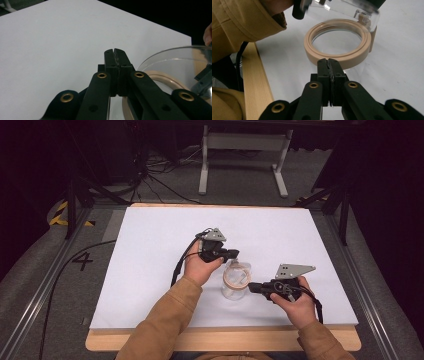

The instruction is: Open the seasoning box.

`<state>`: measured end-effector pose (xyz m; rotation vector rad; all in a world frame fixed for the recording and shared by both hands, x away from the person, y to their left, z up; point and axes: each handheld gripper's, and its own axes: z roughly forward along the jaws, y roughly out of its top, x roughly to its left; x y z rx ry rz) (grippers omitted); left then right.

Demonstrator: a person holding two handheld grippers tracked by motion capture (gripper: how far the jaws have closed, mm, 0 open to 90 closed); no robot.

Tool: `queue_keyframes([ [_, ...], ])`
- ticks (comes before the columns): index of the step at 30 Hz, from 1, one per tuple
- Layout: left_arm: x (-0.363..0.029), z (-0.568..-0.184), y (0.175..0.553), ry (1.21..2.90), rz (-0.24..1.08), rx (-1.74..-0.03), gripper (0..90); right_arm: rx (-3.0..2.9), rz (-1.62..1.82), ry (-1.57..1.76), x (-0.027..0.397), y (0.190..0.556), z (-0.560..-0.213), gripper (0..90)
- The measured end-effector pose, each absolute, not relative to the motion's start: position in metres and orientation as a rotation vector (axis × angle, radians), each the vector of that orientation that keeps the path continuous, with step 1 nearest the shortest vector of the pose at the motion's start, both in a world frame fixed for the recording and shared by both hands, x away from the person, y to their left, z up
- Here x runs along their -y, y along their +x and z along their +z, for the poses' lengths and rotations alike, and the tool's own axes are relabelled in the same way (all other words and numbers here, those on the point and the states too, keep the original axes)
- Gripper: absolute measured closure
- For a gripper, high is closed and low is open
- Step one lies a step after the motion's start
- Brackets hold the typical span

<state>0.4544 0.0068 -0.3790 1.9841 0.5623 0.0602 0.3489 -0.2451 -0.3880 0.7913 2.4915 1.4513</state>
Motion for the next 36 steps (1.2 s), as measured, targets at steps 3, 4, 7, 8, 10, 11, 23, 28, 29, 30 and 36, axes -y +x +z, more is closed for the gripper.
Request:
queue_keyframes([
  [3, -0.007, -0.379, 0.454, 1.988, 0.062, -0.56, 90.0, -2.487, 1.464, 0.79, 0.244, 0.35, -0.387, 89.6],
  [4, -0.007, -0.379, 0.454, 1.988, 0.062, -0.56, 90.0, -2.487, 1.464, 0.79, 0.244, 0.35, -0.387, 89.6],
  [7, -0.007, -0.379, 0.454, 1.982, 0.062, -0.56, 89.9, -2.472, 1.487, 0.783, 0.242, 0.351, -0.386, 89.7],
  [8, -0.007, -0.379, 0.454, 1.981, 0.061, -0.56, 89.9, -2.462, 1.504, 0.773, 0.241, 0.351, -0.385, 89.8],
  [10, -0.008, -0.378, 0.454, 1.981, 0.062, -0.56, 89.7, -2.45, 1.519, 0.762, 0.24, 0.351, -0.383, 89.9],
  [11, -0.008, -0.378, 0.454, 1.981, 0.062, -0.56, 89.2, -2.442, 1.526, 0.755, 0.239, 0.351, -0.382, 89.9],
  [23, -0.02, -0.371, 0.451, 1.966, 0.08, -0.574, 86.5, -2.433, 1.533, 0.729, 0.238, 0.354, -0.378, 90.0],
  [28, -0.033, -0.366, 0.446, 1.954, 0.086, -0.594, 85.8, -2.436, 1.54, 0.711, 0.239, 0.355, -0.376, 90.0],
  [29, -0.037, -0.365, 0.444, 1.947, 0.089, -0.599, 85.9, -2.438, 1.541, 0.702, 0.239, 0.356, -0.375, 90.0],
  [30, -0.041, -0.363, 0.443, 1.954, 0.088, -0.597, 85.8, -2.438, 1.546, 0.695, 0.239, 0.357, -0.374, 90.0],
  [36, -0.063, -0.36, 0.434, 1.946, 0.1, -0.629, 84.9, -2.44, 1.559, 0.651, 0.239, 0.365, -0.368, 90.0],
])
